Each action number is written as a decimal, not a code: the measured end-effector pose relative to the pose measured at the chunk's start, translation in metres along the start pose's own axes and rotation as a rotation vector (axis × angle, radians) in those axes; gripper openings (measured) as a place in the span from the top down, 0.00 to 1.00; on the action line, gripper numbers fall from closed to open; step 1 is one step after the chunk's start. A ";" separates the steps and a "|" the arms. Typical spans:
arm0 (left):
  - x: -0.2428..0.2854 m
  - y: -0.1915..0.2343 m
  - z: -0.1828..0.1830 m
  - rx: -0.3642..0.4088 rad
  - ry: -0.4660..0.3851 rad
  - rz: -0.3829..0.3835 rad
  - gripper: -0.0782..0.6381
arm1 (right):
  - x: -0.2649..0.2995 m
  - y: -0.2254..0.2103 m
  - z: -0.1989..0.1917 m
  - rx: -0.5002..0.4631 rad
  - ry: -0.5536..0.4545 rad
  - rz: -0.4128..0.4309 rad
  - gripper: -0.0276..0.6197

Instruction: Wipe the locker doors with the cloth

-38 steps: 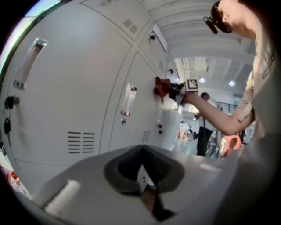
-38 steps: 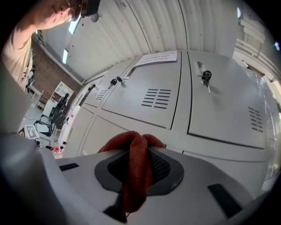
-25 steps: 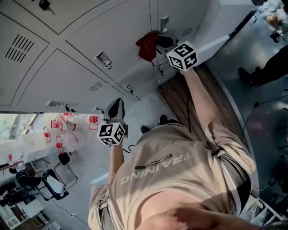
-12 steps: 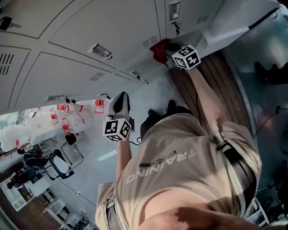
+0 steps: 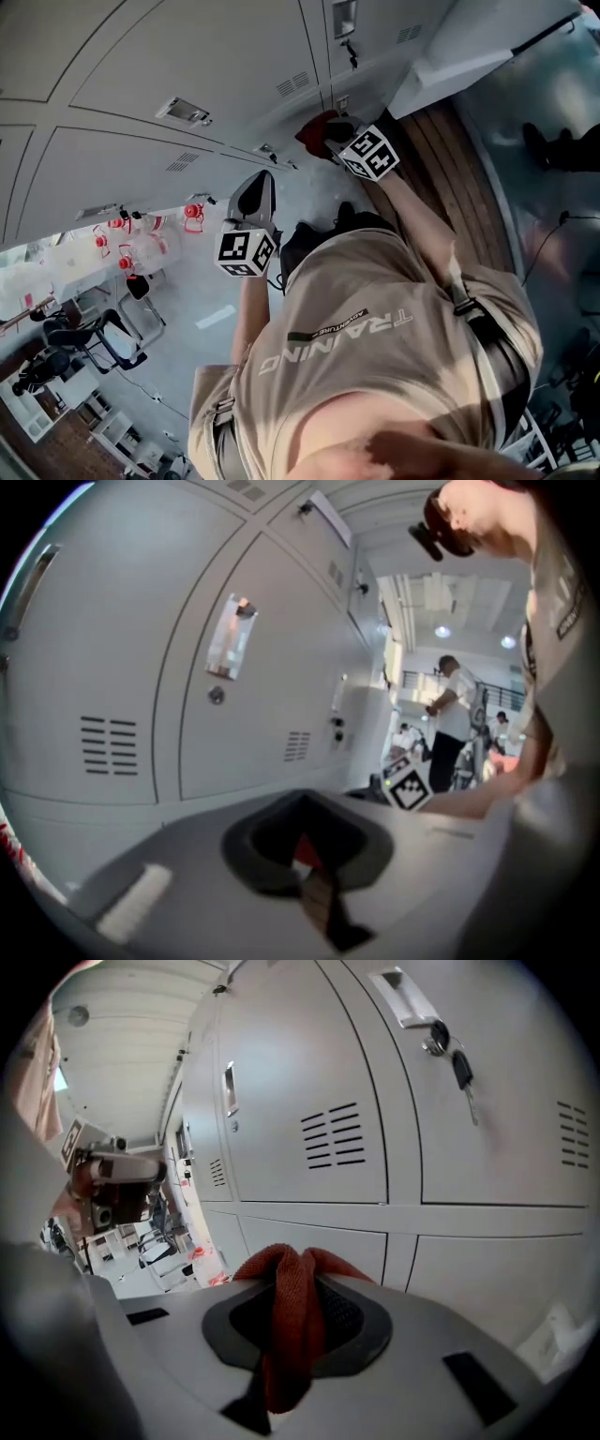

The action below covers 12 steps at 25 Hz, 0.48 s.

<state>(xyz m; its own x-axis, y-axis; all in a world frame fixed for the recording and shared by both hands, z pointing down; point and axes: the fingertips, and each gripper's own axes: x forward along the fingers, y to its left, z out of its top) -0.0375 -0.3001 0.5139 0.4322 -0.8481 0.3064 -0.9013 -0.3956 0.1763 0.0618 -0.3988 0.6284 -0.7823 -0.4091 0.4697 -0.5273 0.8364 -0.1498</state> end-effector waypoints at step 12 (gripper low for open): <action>-0.025 0.027 0.053 0.066 -0.084 0.026 0.88 | -0.068 0.060 0.110 -0.050 -0.264 -0.012 0.88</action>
<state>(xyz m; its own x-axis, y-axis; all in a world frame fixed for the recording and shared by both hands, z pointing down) -0.0739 -0.3084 0.4620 0.4068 -0.8841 0.2301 -0.9135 -0.3927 0.1063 0.0474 -0.3611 0.4915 -0.8388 -0.4947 0.2272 -0.5253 0.8451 -0.0995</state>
